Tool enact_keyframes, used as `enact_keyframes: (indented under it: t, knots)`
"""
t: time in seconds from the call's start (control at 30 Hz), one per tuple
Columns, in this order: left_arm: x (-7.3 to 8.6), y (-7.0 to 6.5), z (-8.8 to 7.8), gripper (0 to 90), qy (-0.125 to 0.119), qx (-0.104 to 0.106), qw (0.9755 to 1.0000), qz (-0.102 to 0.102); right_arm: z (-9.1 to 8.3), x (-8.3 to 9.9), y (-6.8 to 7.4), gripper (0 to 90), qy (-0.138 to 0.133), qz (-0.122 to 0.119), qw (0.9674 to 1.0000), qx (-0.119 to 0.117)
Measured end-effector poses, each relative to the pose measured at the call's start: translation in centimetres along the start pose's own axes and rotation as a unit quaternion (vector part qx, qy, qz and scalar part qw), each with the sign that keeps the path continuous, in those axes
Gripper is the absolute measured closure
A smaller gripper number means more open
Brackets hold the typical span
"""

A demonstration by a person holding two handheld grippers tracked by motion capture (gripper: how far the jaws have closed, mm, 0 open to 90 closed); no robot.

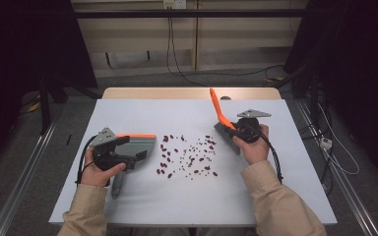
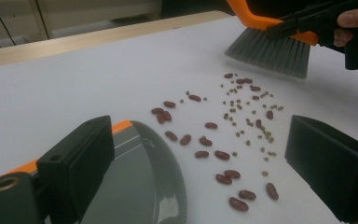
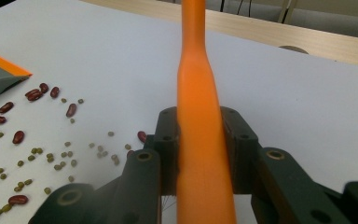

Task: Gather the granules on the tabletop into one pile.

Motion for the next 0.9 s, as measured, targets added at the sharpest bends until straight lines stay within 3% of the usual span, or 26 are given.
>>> enact_keyframes:
  t: [0.47,0.67,0.73,0.83,0.9]
  knots:
    - [1.0,0.7,-0.6,4.6,0.004,-0.007,0.9999,-0.01,1.2,-0.8,0.4,71.3,0.005,-0.027,0.9995,0.016]
    - [1.0,0.7,-0.7,4.6,-0.002,-0.002,0.9999,-0.014,2.4,-1.4,0.8,71.3,0.01,-0.057,0.9975,0.04]
    - [1.0,0.8,-0.9,4.6,-0.002,-0.004,0.9999,-0.014,3.0,-1.1,1.1,71.3,0.023,-0.074,0.9959,0.047]
    - [0.9,1.0,-1.0,4.6,-0.005,-0.005,0.9999,-0.014,3.4,-0.8,1.9,71.3,0.024,-0.08,0.9958,0.037]
    - [0.9,1.0,-1.1,4.6,-0.007,-0.005,0.9998,-0.016,3.4,-0.8,2.5,71.3,0.029,-0.099,0.9939,0.039]
Point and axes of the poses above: each handheld gripper's, and its own axes: z roughly forward along the jaws, x roughly out of its underside, y roughly to its left, the point moved 4 cm from there along z, roughly forward along the jaws, and after that the axes turned 5 degrees about -z, right-handed, at the moved point
